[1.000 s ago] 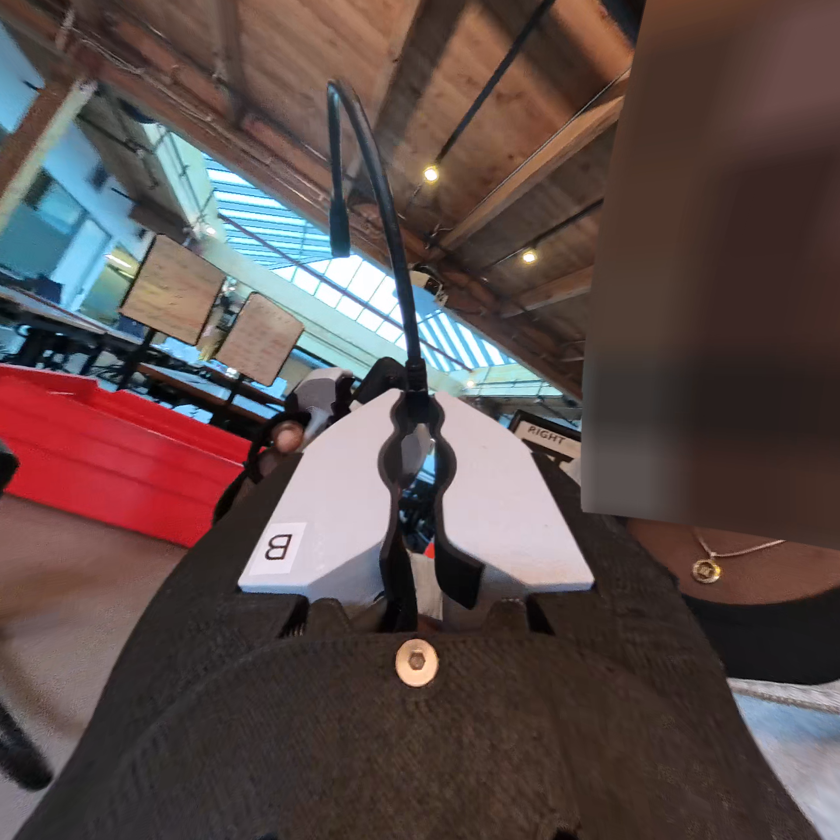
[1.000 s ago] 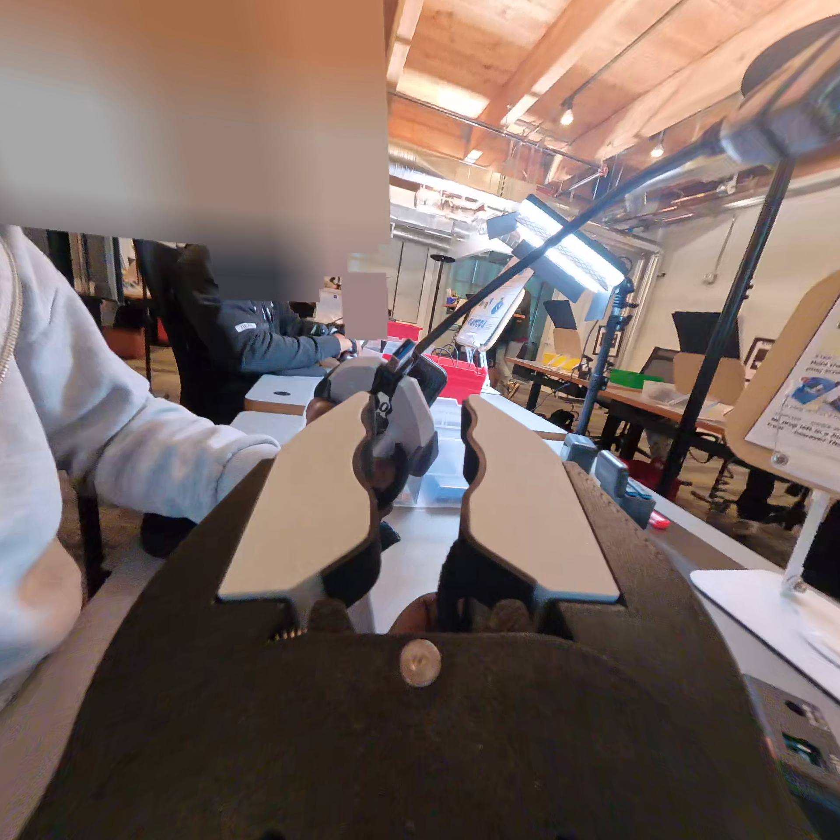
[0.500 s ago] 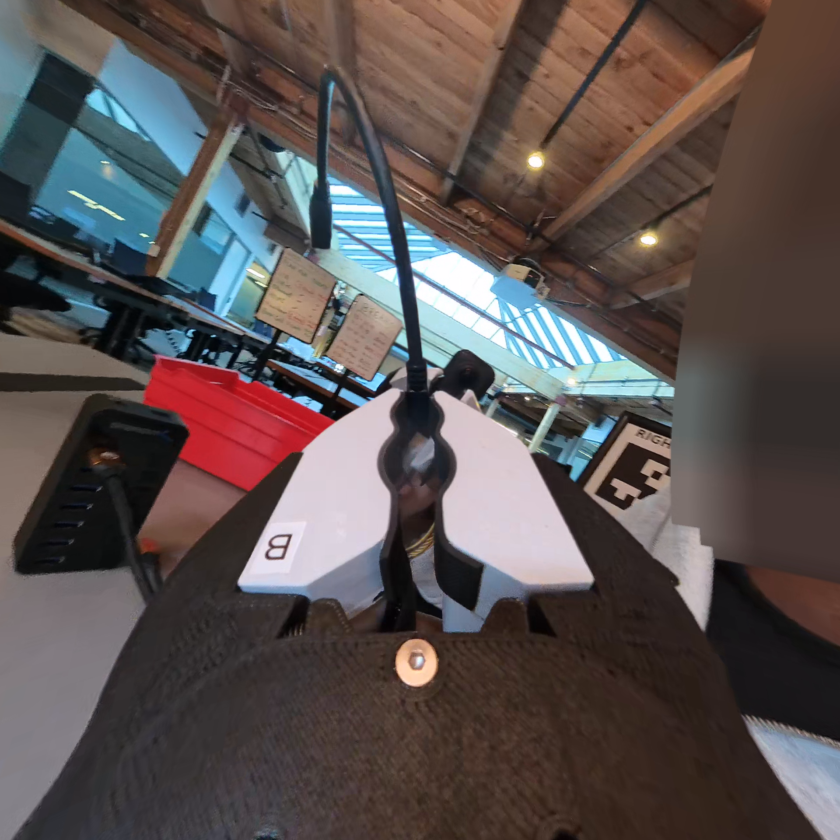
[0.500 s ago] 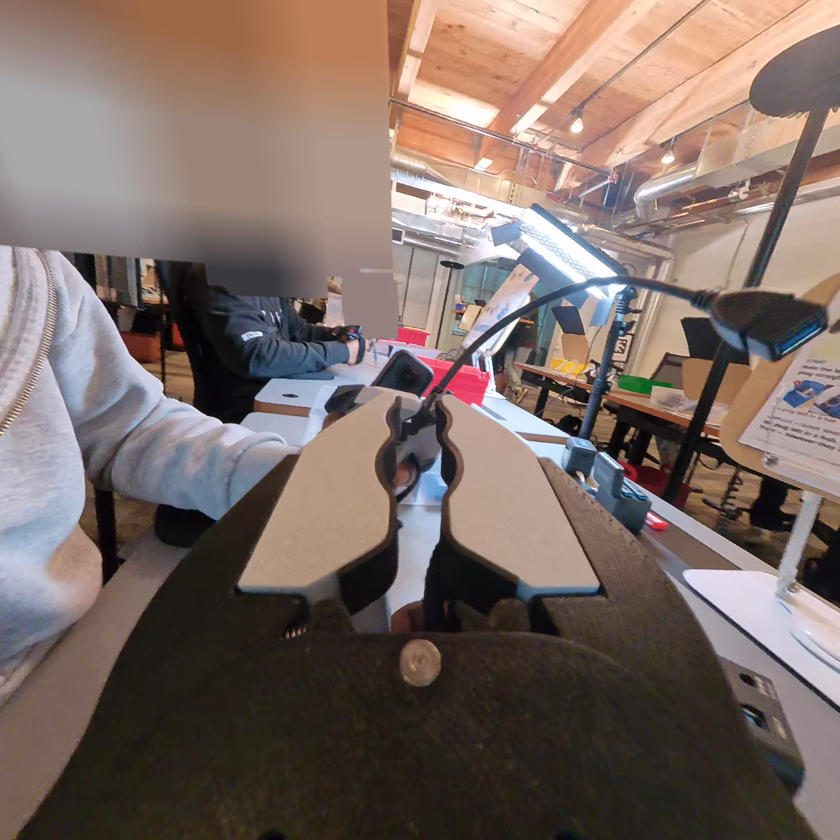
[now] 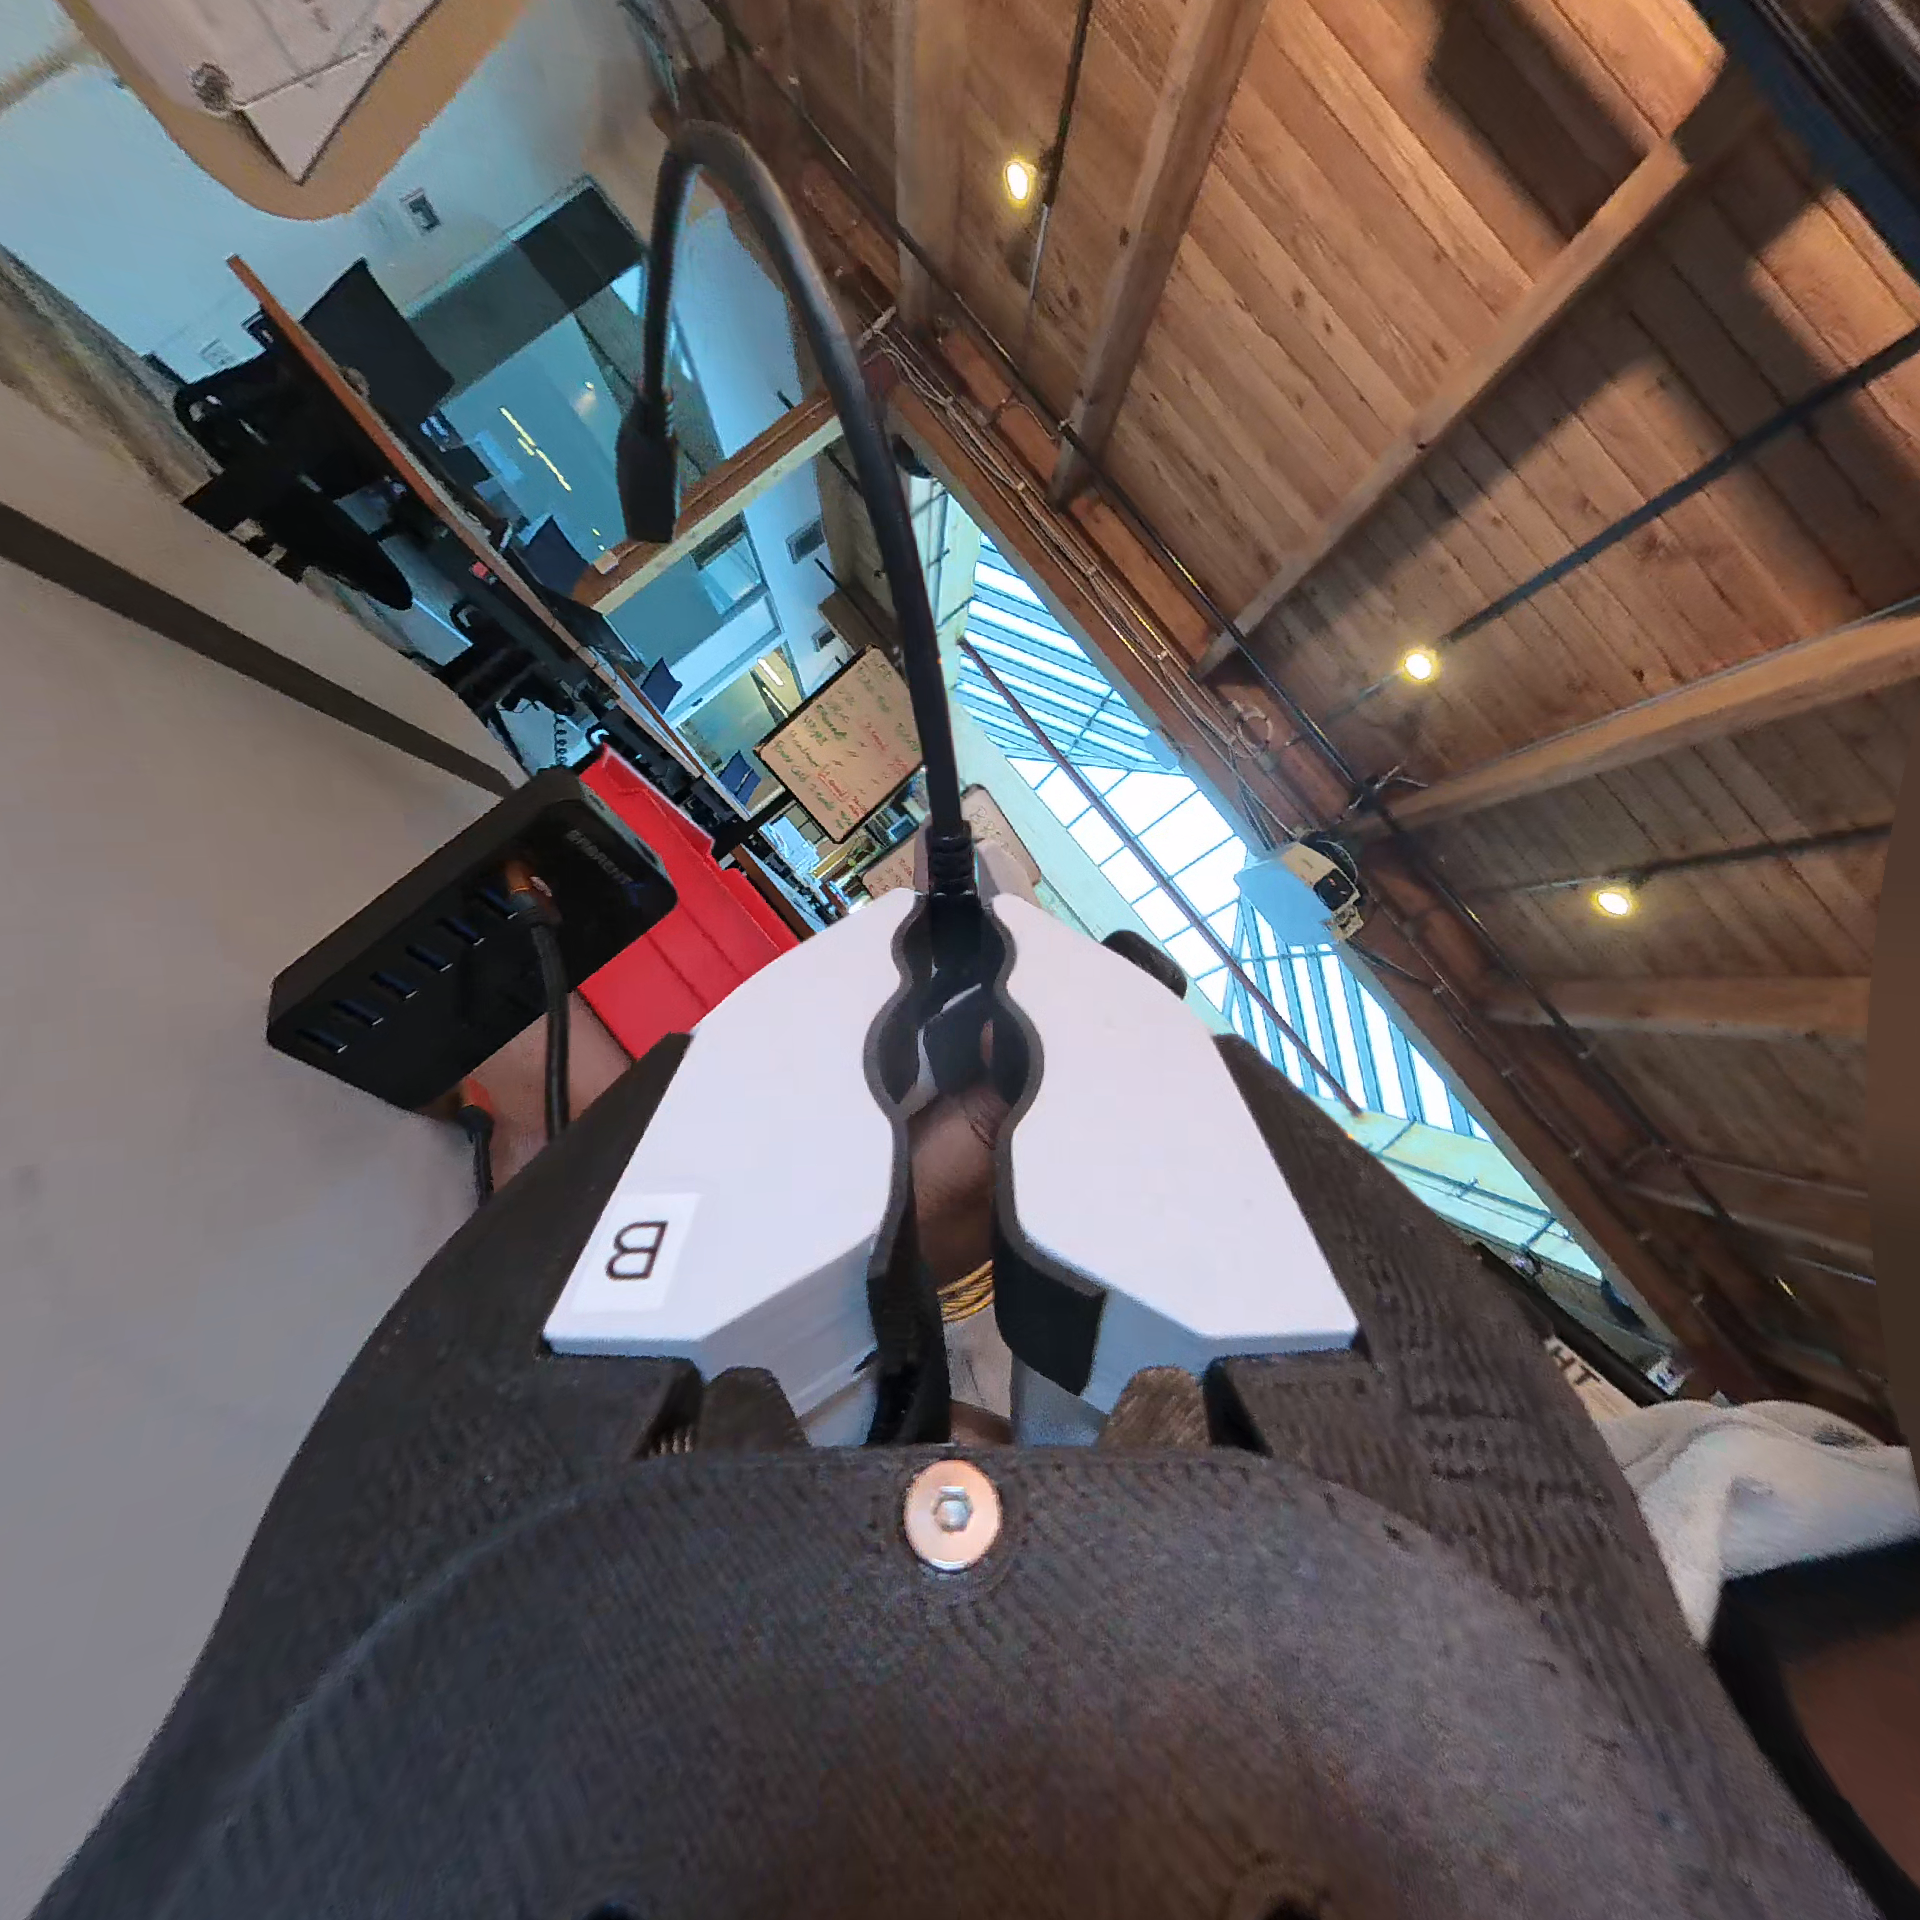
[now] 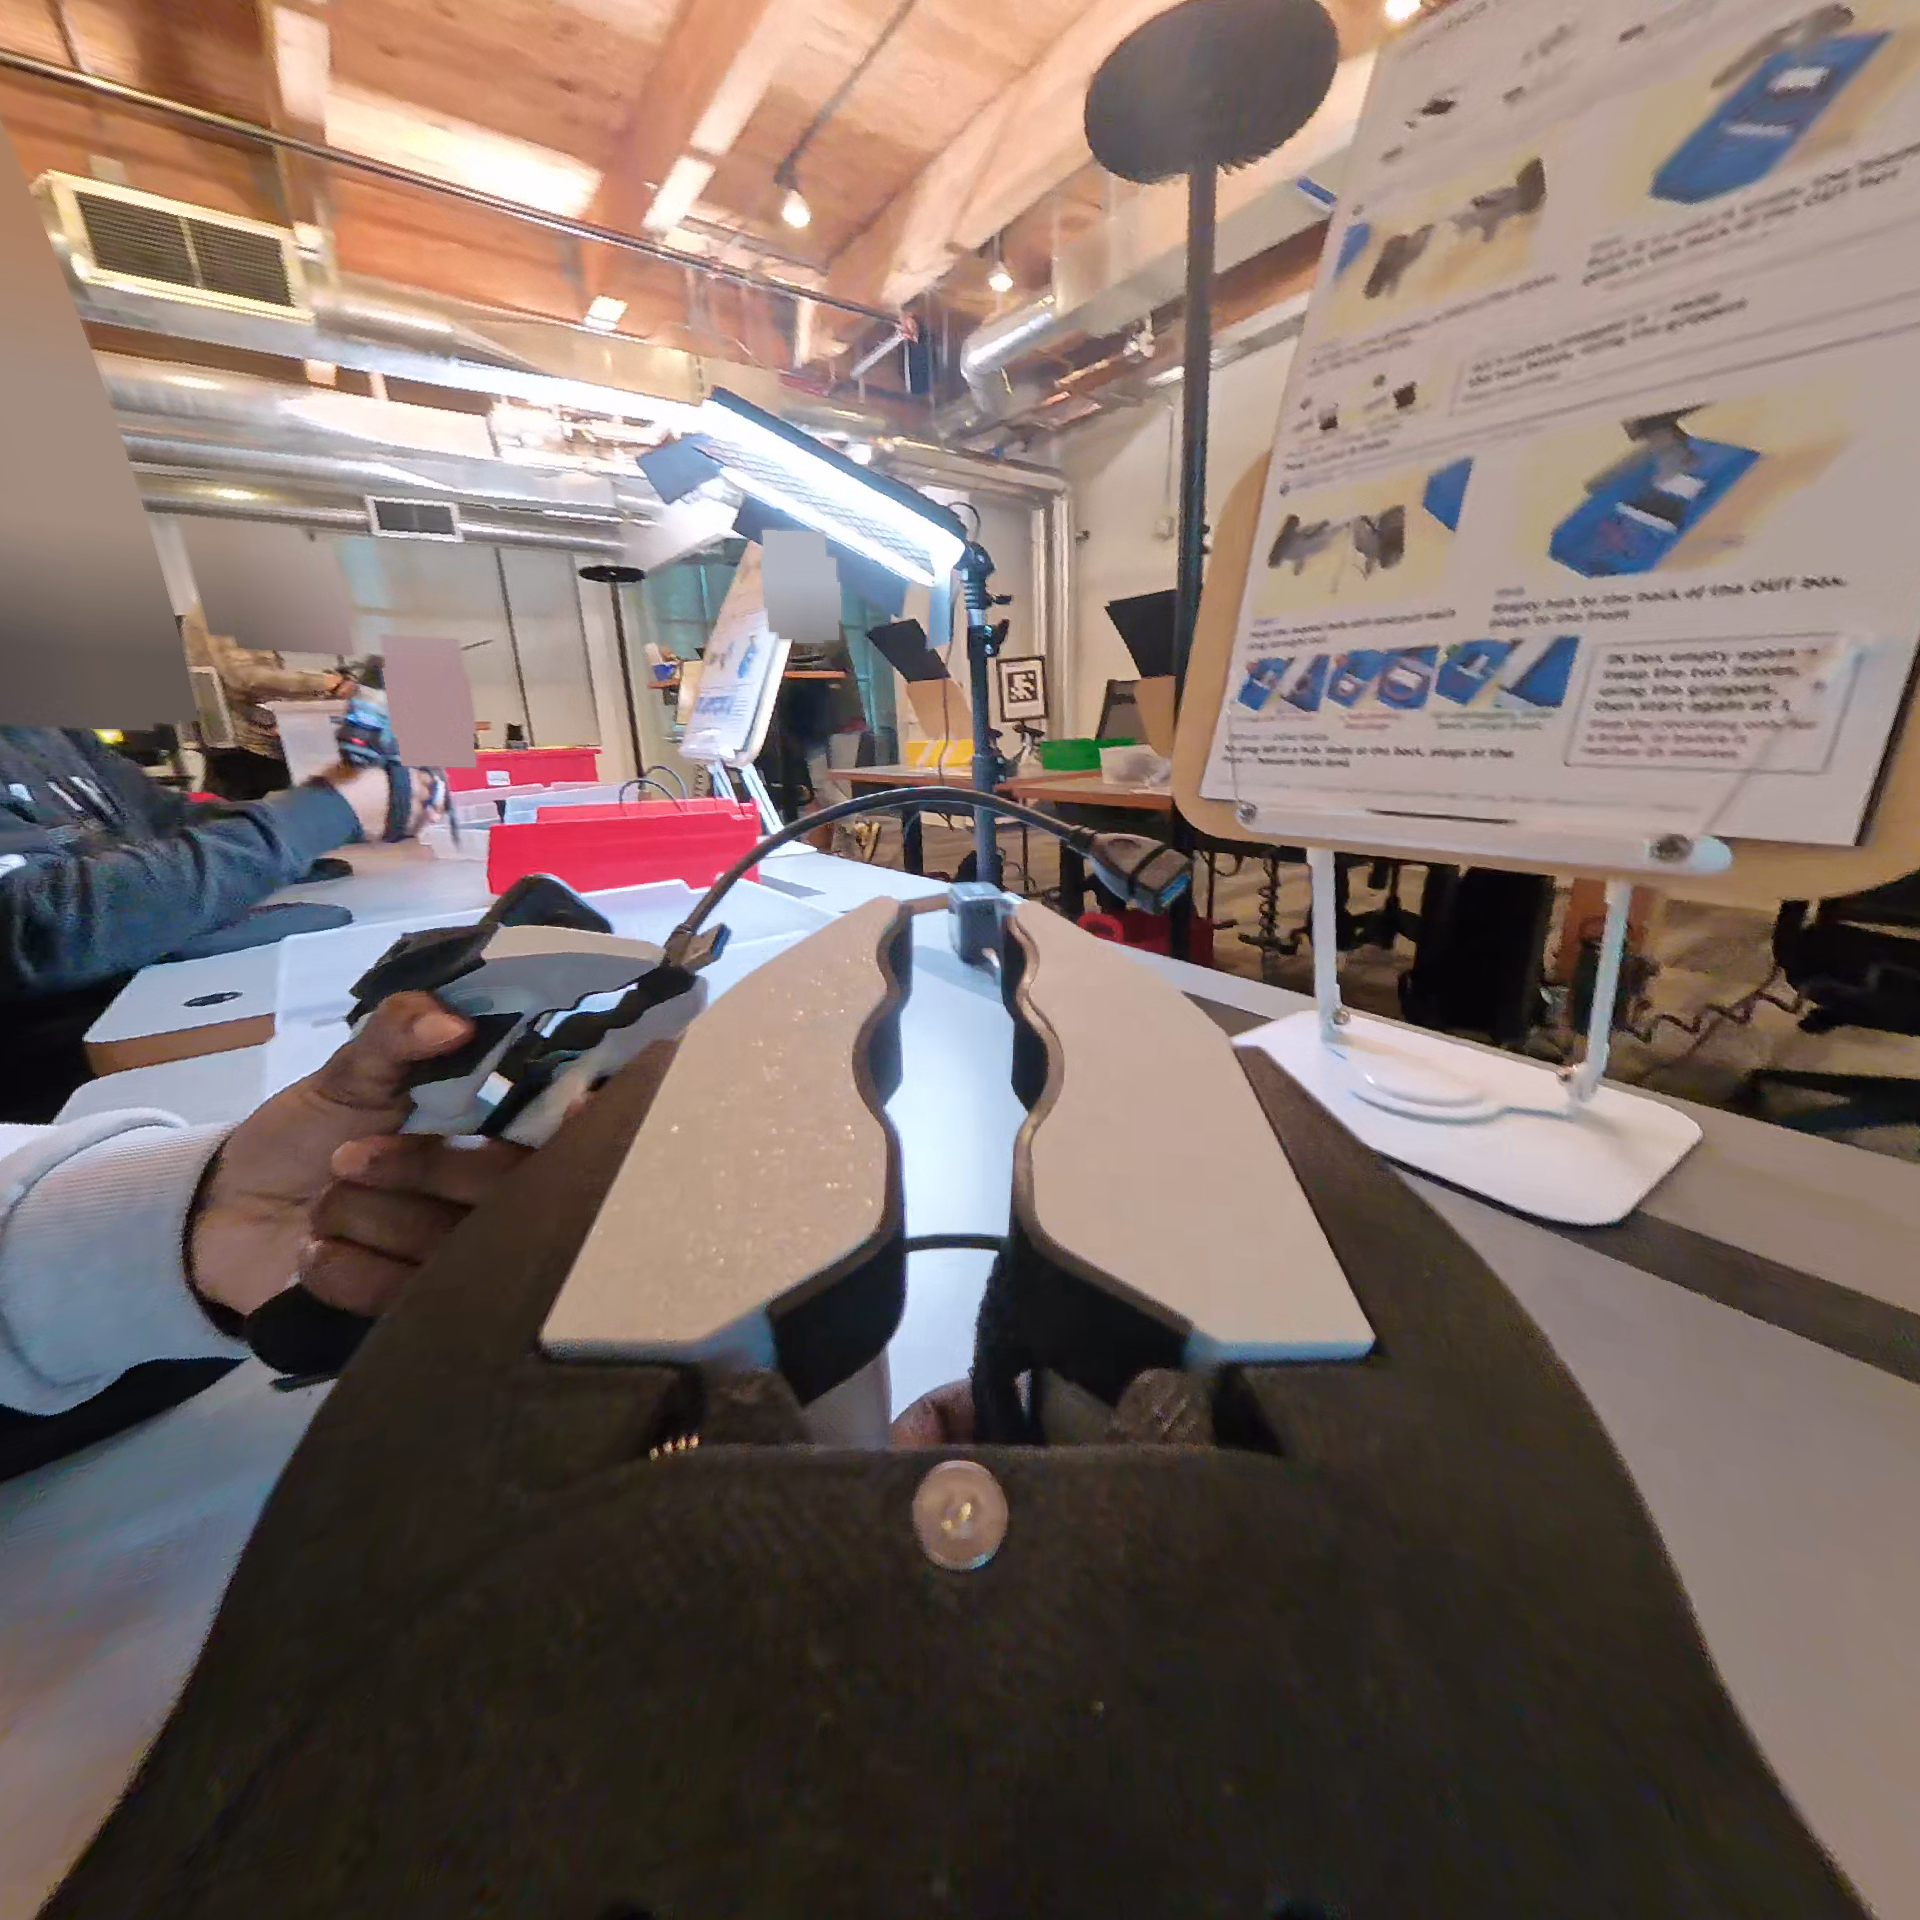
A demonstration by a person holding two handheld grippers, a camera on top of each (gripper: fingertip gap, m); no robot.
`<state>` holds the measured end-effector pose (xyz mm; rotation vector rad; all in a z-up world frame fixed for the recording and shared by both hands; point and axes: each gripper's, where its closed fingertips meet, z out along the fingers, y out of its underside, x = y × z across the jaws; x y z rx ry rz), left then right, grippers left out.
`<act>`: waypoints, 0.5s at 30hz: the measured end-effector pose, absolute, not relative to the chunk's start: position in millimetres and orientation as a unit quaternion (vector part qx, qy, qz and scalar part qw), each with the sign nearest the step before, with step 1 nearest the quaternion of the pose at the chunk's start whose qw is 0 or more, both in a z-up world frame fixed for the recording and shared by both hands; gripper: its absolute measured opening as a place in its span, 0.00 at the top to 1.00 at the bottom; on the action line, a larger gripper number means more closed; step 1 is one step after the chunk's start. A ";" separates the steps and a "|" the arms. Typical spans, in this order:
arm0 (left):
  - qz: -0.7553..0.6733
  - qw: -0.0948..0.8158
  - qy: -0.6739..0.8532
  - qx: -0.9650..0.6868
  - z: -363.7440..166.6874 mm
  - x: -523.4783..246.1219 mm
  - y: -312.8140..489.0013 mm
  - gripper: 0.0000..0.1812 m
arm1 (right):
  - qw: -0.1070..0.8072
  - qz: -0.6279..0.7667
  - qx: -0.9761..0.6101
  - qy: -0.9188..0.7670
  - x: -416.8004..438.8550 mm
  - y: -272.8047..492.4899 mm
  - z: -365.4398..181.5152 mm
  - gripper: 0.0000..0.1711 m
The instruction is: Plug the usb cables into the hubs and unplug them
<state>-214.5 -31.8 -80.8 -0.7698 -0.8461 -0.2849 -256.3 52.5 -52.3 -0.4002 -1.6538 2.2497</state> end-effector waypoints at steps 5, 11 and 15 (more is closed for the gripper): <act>-0.141 0.822 -0.419 -0.358 -89.5 -219.2 -32.9 0.96 | 0.171 0.776 -0.165 -0.584 -267.6 56.9 -59.6 0.90; -0.145 0.819 -0.431 -0.349 -95.5 -223.3 -35.4 0.95 | 0.181 0.762 -0.170 -0.598 -271.4 55.4 -66.0 0.90; -0.150 0.822 -0.427 -0.345 -94.4 -222.9 -36.2 0.96 | 0.189 0.754 -0.162 -0.608 -269.9 51.5 -69.4 0.90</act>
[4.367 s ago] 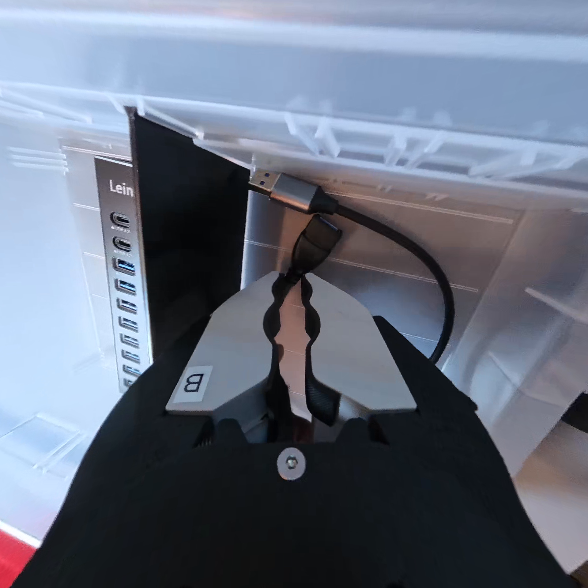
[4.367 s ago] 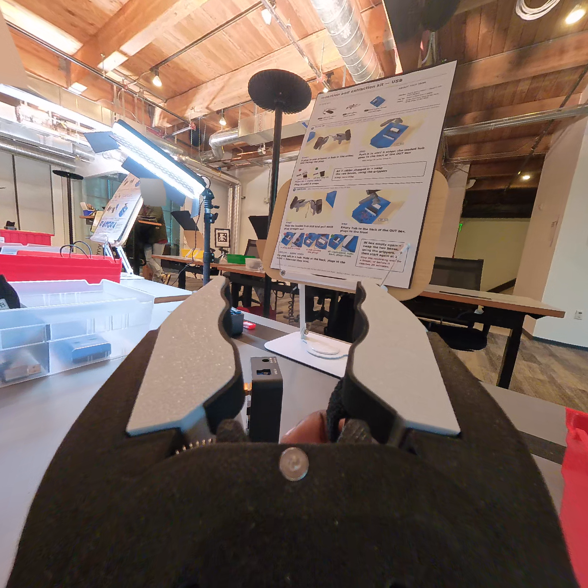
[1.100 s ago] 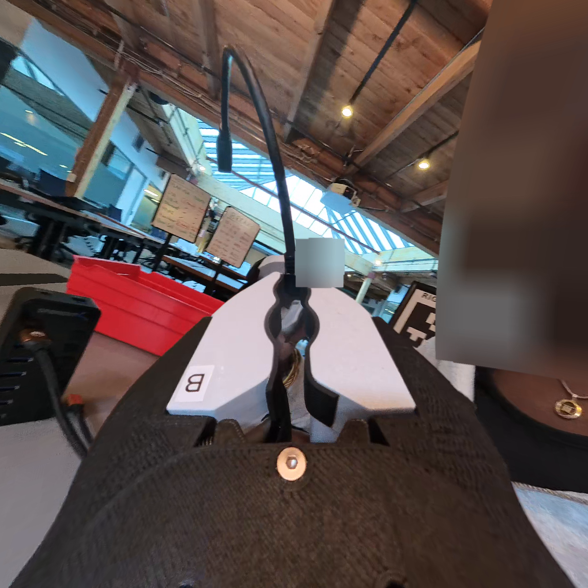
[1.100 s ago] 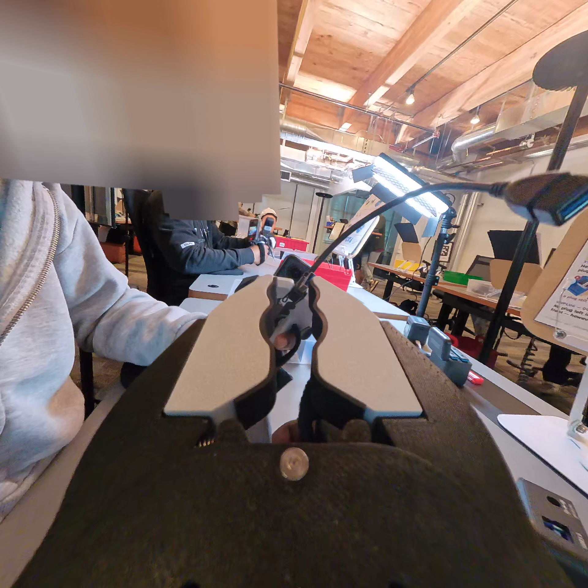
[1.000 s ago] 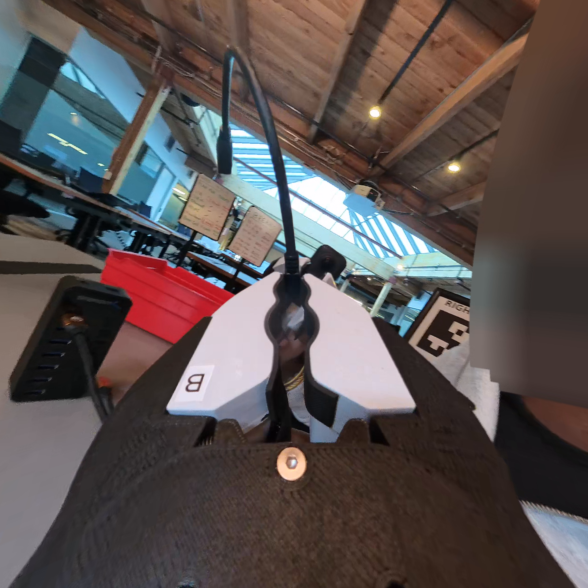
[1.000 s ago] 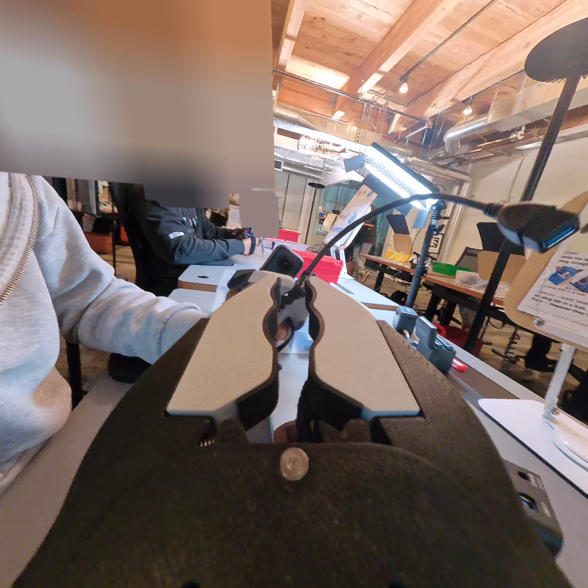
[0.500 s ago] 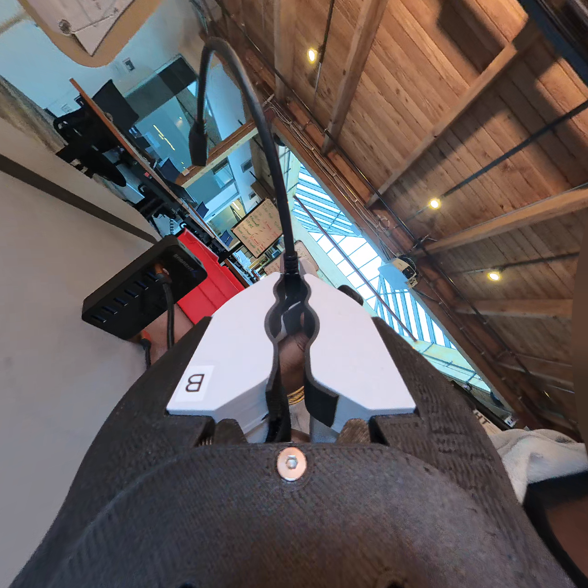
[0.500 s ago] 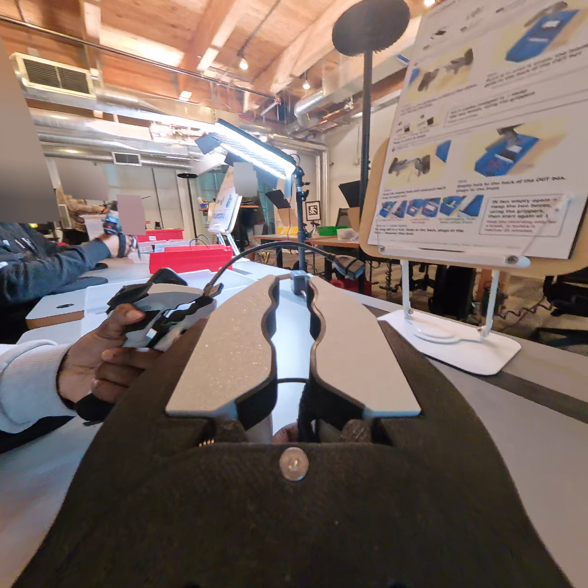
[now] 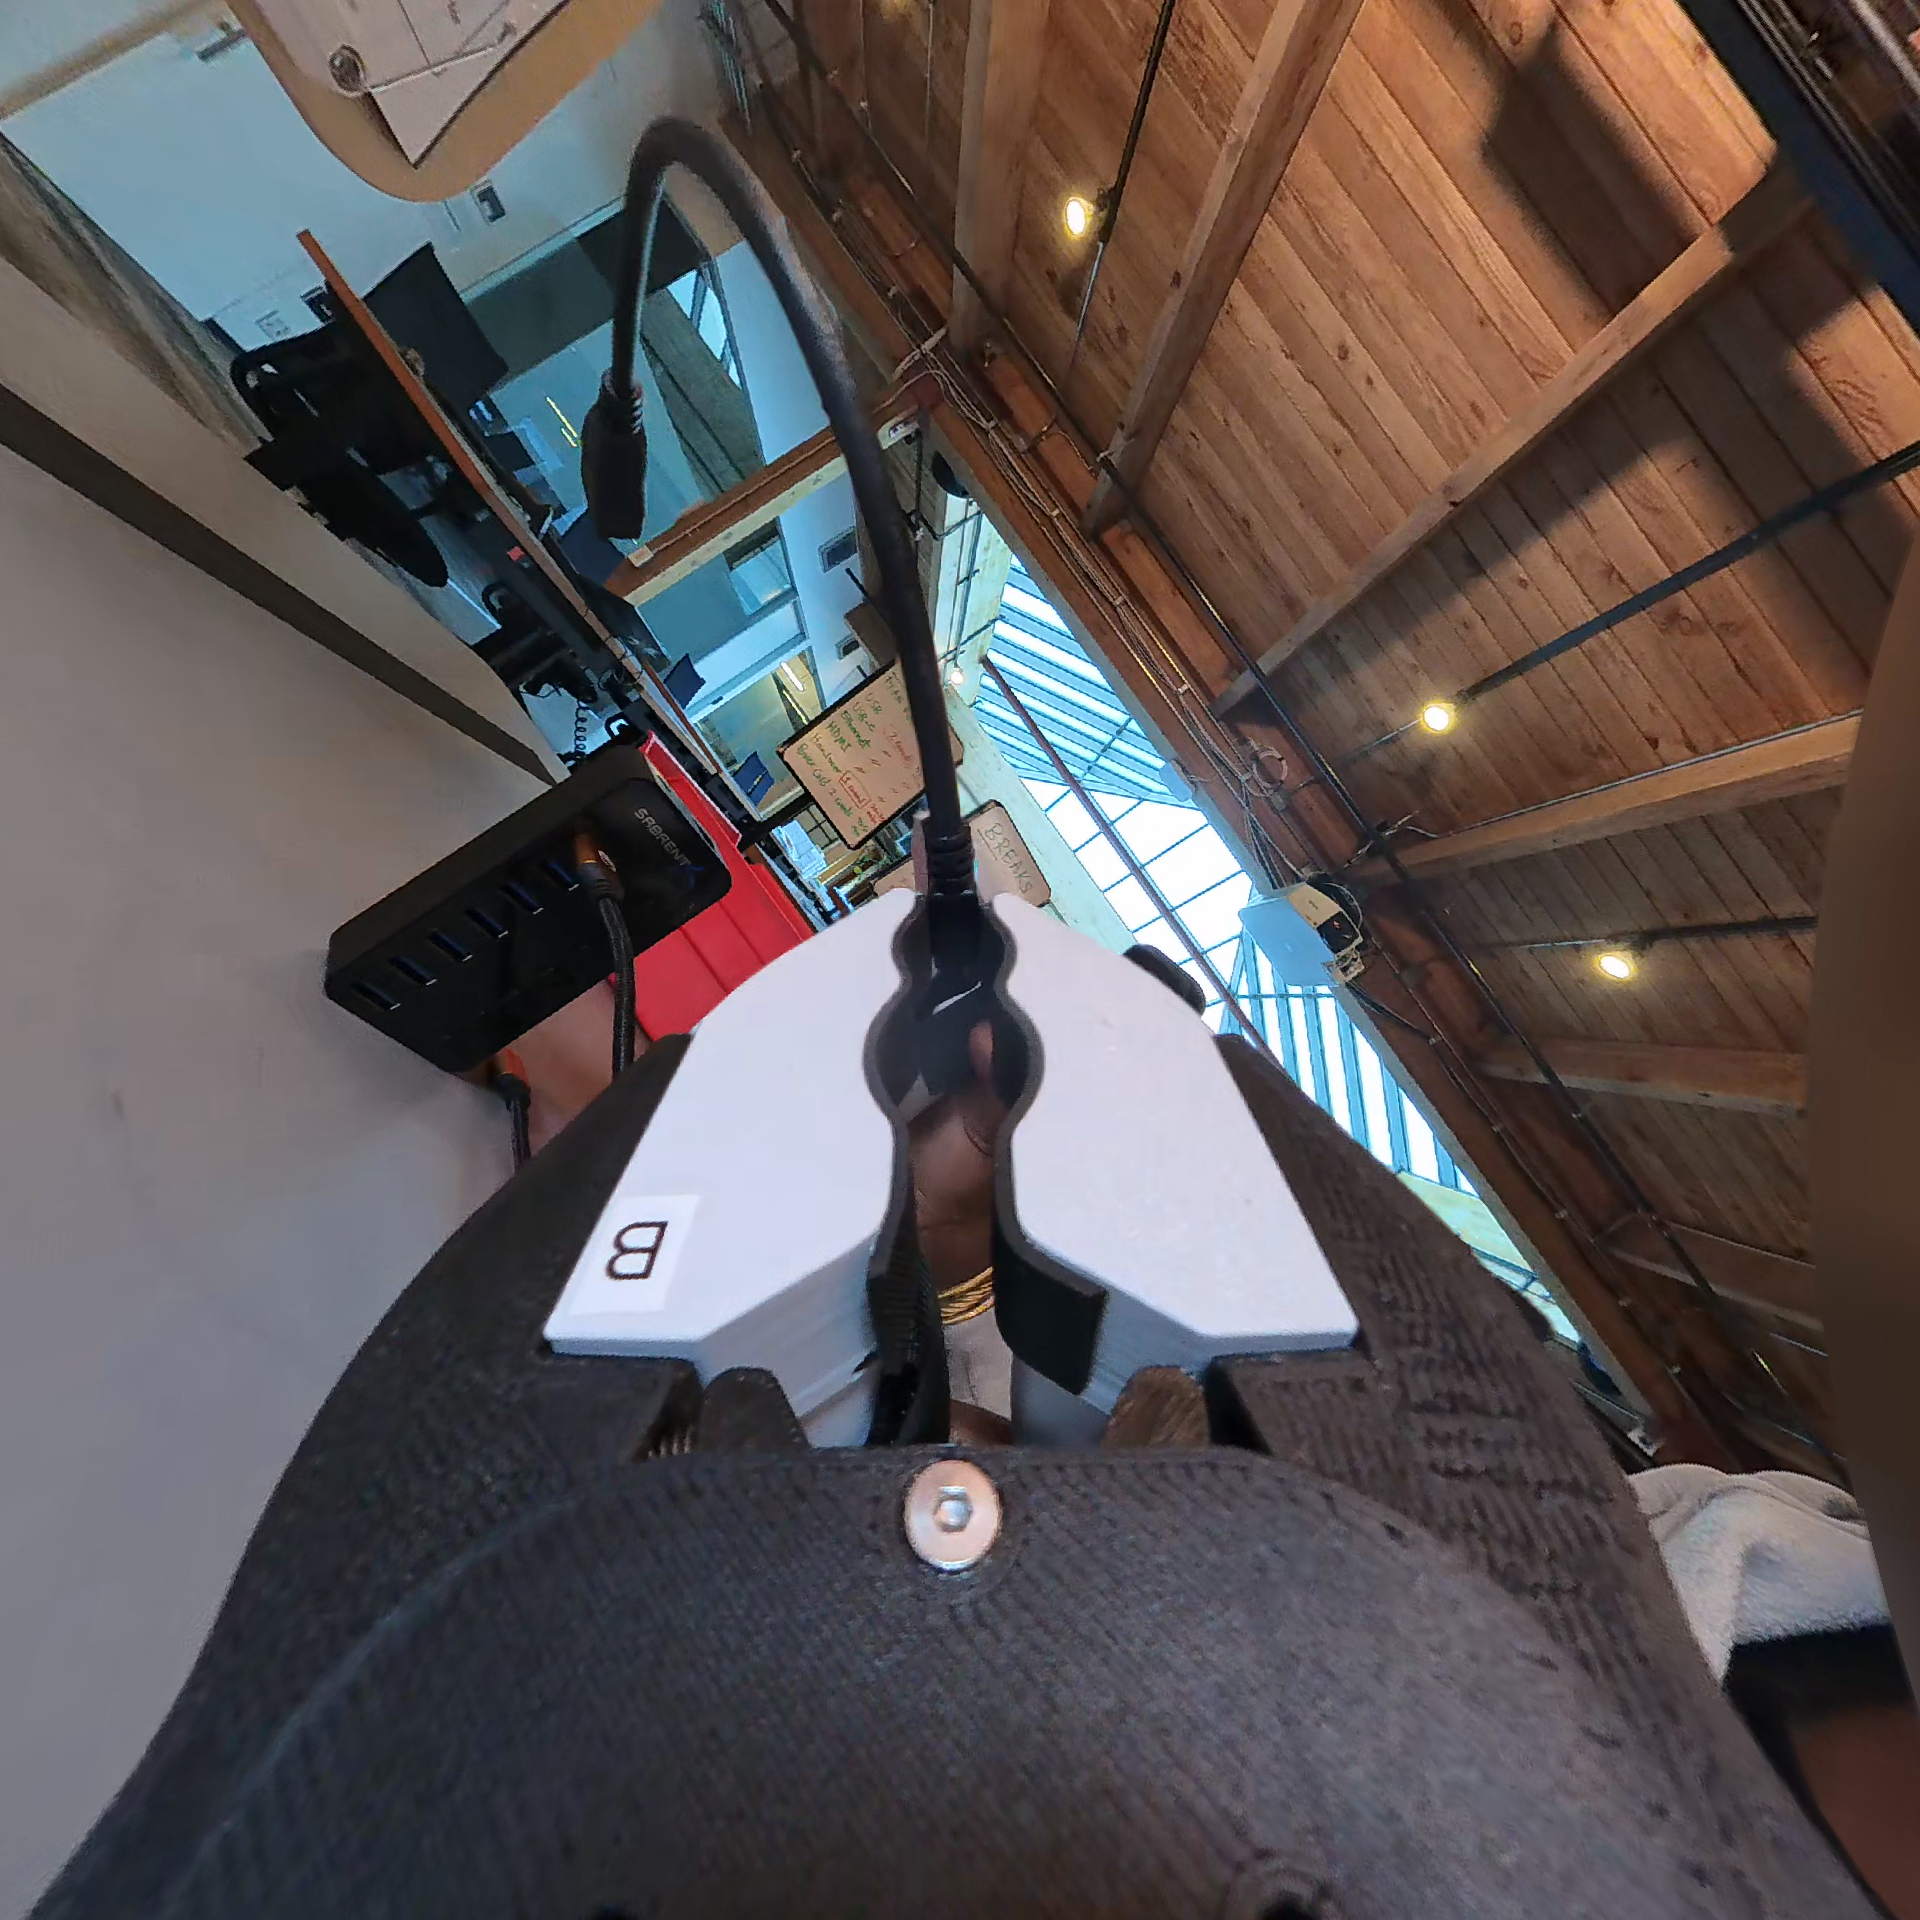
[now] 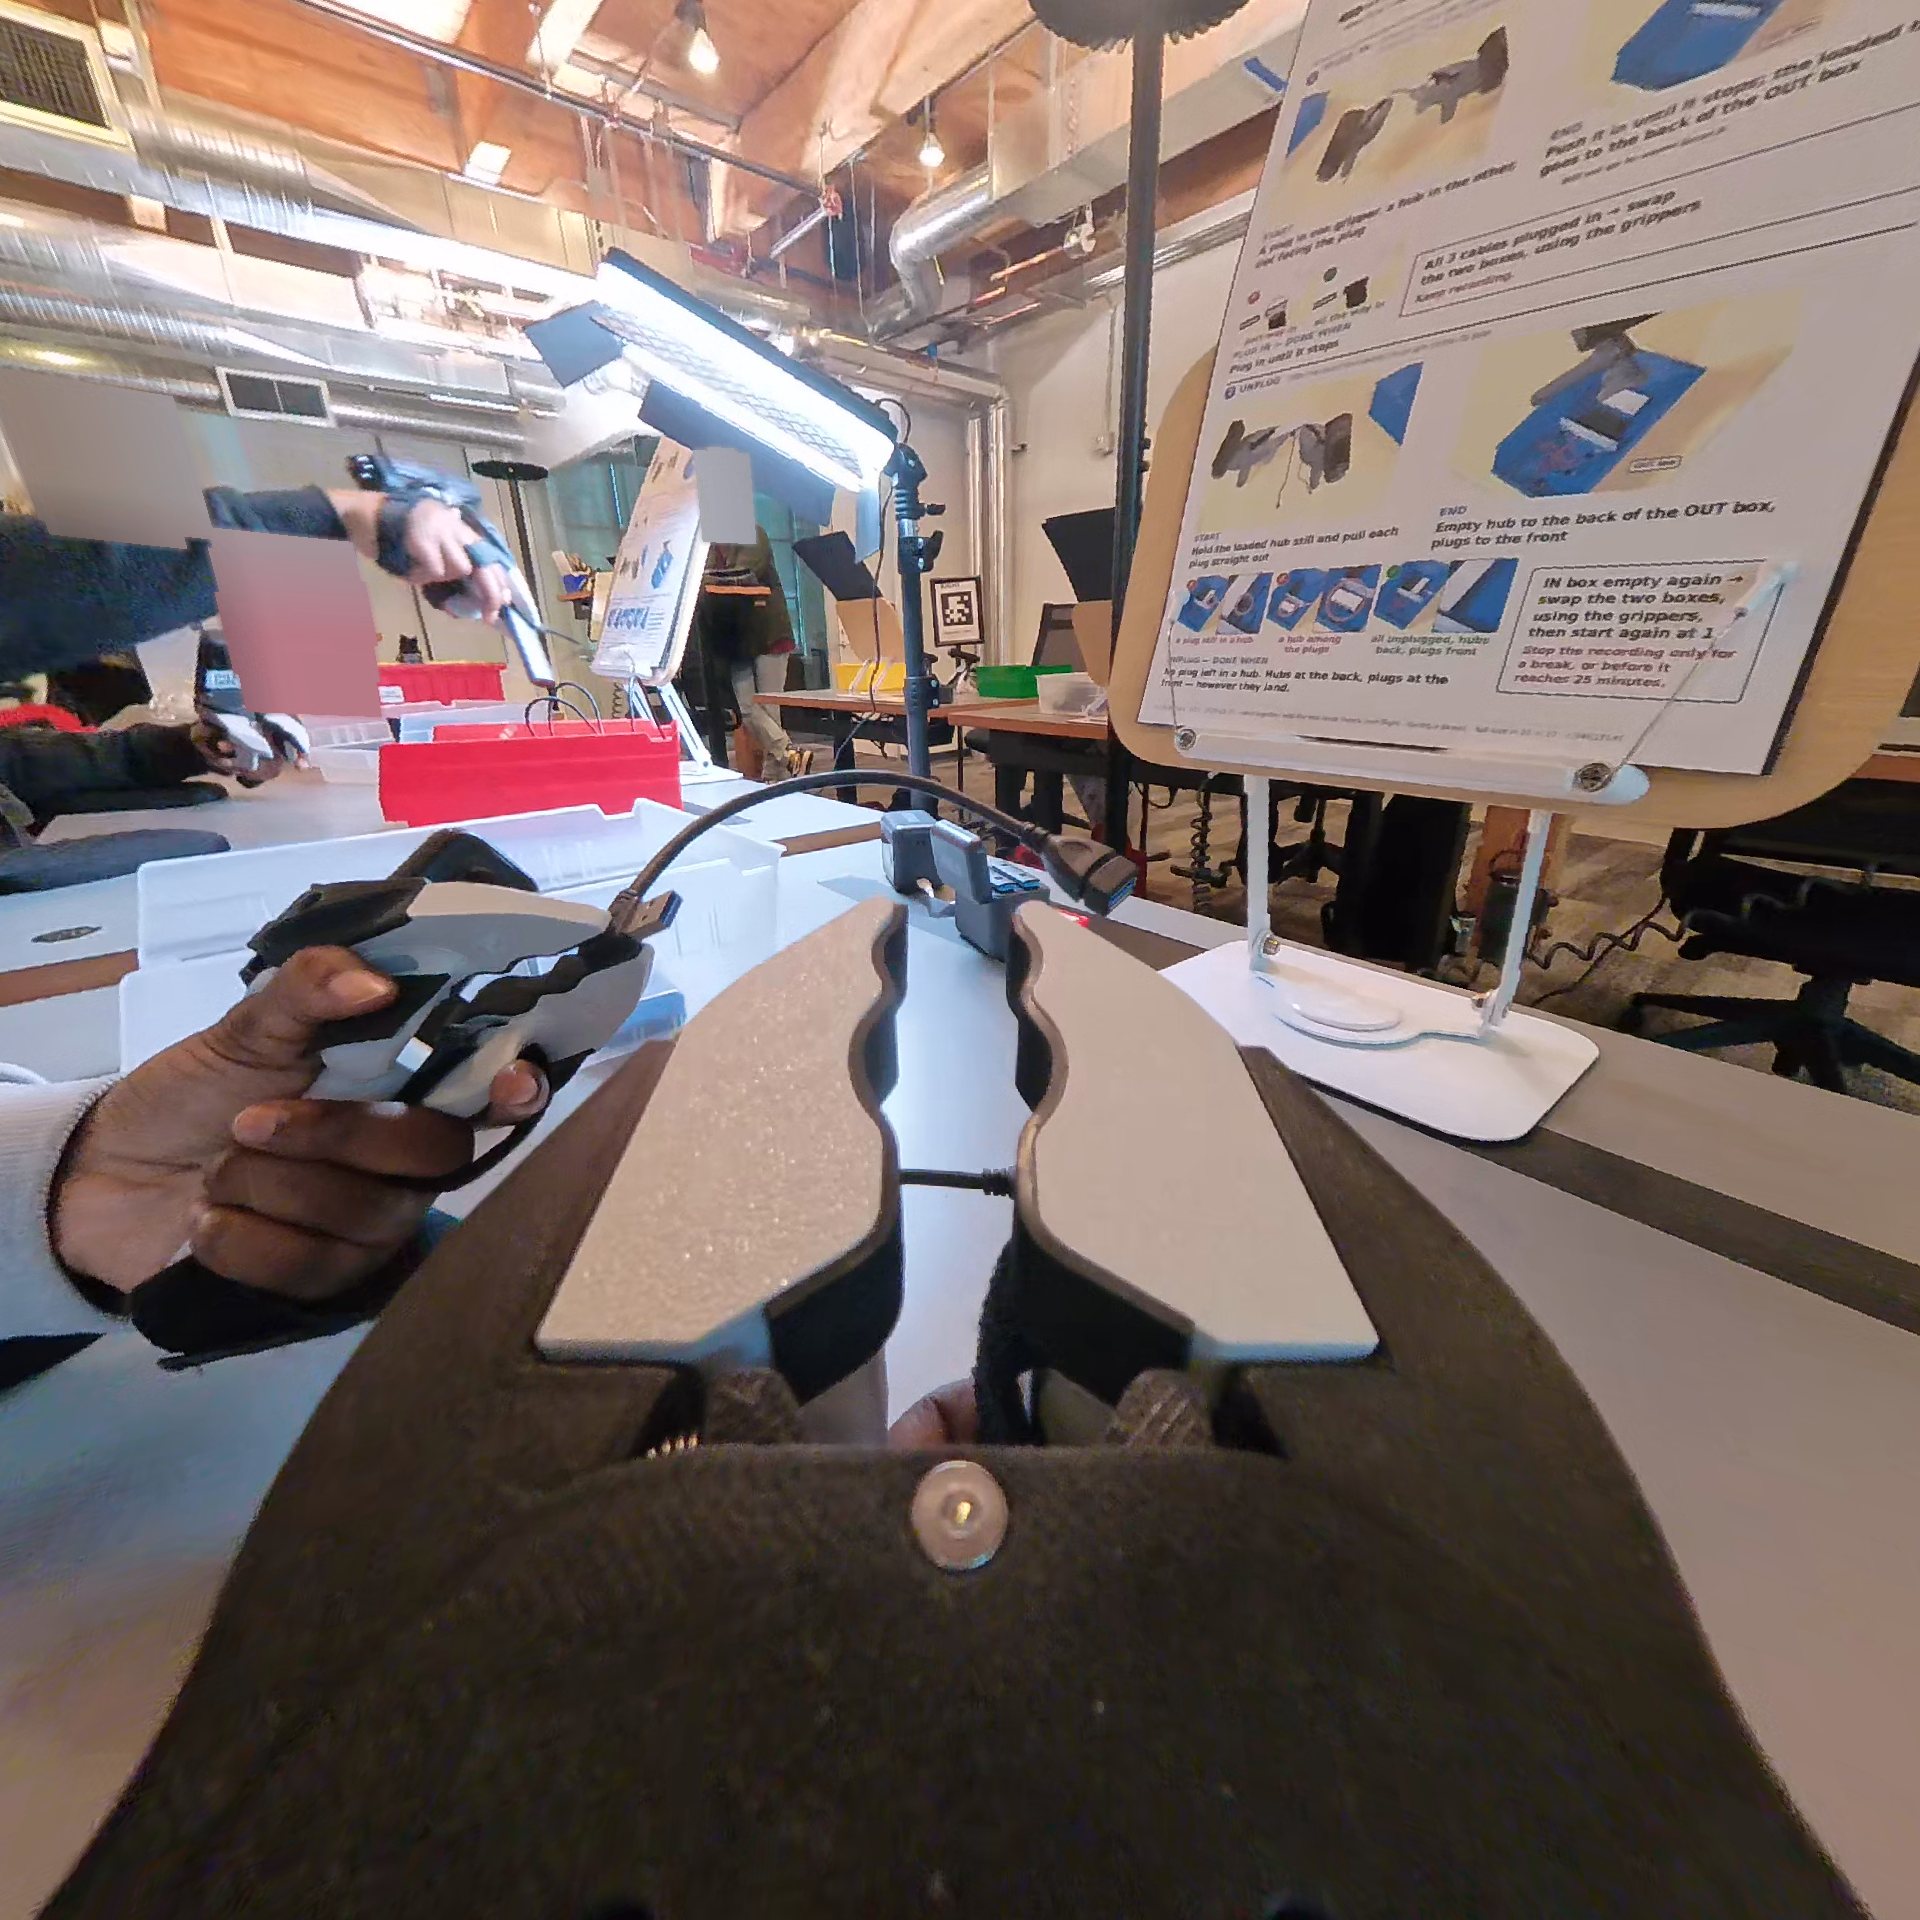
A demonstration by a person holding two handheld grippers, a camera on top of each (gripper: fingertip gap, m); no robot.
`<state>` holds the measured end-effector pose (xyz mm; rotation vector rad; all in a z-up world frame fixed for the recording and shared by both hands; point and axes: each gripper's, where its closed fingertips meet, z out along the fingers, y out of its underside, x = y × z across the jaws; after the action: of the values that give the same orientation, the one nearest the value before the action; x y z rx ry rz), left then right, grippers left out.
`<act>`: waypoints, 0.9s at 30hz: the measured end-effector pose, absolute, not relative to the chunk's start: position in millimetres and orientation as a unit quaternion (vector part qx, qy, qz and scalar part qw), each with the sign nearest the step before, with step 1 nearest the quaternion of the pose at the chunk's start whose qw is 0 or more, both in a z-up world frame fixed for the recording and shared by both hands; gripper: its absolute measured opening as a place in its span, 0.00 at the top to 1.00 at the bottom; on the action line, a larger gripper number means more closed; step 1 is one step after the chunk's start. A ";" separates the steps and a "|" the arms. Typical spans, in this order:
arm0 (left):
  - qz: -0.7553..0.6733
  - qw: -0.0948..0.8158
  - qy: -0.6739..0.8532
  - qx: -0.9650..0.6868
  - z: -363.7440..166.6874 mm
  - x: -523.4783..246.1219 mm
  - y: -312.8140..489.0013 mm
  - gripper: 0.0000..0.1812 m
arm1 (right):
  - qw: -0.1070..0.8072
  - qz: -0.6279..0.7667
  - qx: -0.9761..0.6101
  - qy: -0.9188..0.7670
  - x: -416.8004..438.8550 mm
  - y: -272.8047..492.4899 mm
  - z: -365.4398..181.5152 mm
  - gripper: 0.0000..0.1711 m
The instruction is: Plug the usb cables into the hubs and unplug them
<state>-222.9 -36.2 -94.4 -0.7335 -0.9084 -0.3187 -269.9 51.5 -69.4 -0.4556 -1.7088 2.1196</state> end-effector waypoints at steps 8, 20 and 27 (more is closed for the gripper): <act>-0.151 0.823 -0.425 -0.345 -94.4 -222.7 -36.2 0.95 | 0.195 0.752 -0.154 -0.610 -268.0 52.0 -67.4 0.89; -0.152 0.824 -0.427 -0.340 -93.0 -223.7 -38.8 0.95 | 0.186 0.732 -0.183 -0.630 -279.5 53.9 -80.6 0.87; -0.151 0.825 -0.426 -0.340 -92.4 -224.0 -39.1 0.95 | 0.187 0.728 -0.181 -0.635 -279.2 52.0 -82.9 0.87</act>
<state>-224.0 -39.1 -92.4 -0.7223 -0.9054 -0.3205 -279.2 52.0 -82.9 -0.5085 -1.7871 2.0481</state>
